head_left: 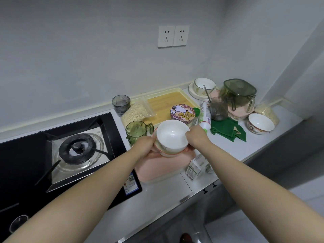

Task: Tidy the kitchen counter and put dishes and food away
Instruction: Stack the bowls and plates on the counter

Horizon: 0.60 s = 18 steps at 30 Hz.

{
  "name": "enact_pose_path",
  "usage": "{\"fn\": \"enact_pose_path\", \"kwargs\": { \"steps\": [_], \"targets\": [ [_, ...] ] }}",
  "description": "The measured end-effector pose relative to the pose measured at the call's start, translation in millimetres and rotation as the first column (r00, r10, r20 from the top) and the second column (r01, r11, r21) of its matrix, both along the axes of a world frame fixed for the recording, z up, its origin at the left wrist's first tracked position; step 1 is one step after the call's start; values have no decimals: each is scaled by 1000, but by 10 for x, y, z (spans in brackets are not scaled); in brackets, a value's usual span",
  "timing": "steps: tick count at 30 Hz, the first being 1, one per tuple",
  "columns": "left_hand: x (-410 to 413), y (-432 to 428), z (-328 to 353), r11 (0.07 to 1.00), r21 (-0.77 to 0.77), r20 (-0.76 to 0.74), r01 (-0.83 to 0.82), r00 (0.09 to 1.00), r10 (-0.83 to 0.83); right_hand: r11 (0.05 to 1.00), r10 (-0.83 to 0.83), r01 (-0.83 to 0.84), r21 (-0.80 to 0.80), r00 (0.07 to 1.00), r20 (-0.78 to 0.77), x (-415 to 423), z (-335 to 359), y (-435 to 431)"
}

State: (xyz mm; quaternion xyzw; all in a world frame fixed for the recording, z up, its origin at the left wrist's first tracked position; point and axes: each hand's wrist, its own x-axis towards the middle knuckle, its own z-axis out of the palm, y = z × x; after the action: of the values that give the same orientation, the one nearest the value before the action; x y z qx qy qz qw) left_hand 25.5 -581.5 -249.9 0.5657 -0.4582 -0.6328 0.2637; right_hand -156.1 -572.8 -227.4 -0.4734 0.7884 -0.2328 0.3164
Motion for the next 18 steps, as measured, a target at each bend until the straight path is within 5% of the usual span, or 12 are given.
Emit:
{"fn": "enact_pose_path", "kwargs": {
  "steps": [11,16,18],
  "targets": [
    [37,3,-24,999,50,-35,-15,999,17,1000,3,-3,-7,998,63,78,21,-3],
    [72,-56,-33,941,-300,314,158,948,-59,1000,7,-7,-6,999,35,100,-12,-11],
    [77,-56,-42,901,-407,285,148,958,-29,1000,2,-1,-10,1000,21,108,-16,-6]
  ]
}}
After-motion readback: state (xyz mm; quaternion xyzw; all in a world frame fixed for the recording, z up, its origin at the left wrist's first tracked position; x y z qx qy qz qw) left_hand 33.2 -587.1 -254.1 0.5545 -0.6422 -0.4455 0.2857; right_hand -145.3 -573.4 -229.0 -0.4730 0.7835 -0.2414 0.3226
